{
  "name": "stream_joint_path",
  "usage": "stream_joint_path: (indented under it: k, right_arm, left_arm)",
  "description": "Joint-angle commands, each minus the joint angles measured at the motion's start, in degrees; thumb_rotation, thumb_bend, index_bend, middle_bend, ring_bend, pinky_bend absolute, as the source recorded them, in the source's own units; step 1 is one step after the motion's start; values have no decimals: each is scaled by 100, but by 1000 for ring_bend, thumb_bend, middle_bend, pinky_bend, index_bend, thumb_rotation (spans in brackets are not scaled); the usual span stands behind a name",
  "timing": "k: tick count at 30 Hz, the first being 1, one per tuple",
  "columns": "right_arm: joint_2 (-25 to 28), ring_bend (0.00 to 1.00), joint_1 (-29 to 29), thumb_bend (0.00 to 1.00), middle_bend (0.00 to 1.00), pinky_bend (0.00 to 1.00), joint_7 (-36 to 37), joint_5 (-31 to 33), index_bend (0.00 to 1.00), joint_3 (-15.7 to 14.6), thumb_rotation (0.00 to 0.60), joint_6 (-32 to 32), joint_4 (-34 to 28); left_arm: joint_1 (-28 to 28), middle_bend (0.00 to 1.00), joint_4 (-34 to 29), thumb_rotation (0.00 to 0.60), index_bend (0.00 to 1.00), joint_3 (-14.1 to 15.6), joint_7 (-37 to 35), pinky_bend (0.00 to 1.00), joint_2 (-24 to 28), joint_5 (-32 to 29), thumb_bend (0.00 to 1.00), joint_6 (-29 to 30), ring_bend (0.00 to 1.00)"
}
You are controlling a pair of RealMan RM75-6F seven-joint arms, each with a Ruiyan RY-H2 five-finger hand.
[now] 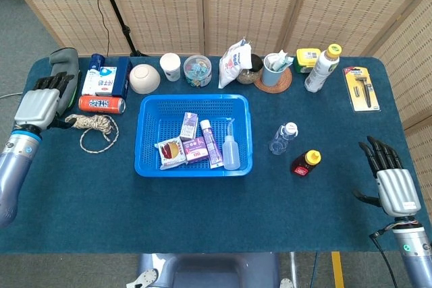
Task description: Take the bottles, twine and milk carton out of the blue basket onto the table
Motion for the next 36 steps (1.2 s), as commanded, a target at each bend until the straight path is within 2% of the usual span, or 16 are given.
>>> stream_joint_path:
  k: [1, 3, 6, 13, 26, 36]
  right_arm:
    - [0, 0, 0, 0, 0, 71, 3, 9, 0, 5, 600, -1, 4]
    - [-1, 0, 1, 0, 0, 71, 5, 18, 0, 6, 600, -11, 6]
    - [-3, 0, 1, 0, 0, 71, 9, 31, 0, 10, 600, -18, 12]
    - [1, 0, -1, 0, 0, 71, 37, 90, 0, 40, 600, -31, 34]
    - [1, 0, 2, 0, 0, 71, 110, 205, 0, 93, 600, -84, 109]
    - [-3, 0, 2, 0, 0, 71, 122, 276, 0, 124, 600, -118, 133]
  left_arm:
    - [42, 0, -44, 600, 0, -71, -474, 0, -203, 1115, 225, 350, 0]
    - [-27, 0, 38, 600, 0, -31, -629, 0, -390, 1803, 224, 499, 0]
    - [-179, 0, 164, 600, 0, 57, -616, 0, -645, 2429, 224, 576, 0]
    - [-701, 0, 524, 600, 0, 202, 2, 0, -1261, 3026, 225, 256, 0]
    - [-1527, 0, 1157, 600, 0, 223, 1539, 0, -2149, 2721, 225, -580, 0]
    - [-1873, 0, 1845, 600, 0, 451, 1708, 0, -2606, 2972, 224, -893, 0]
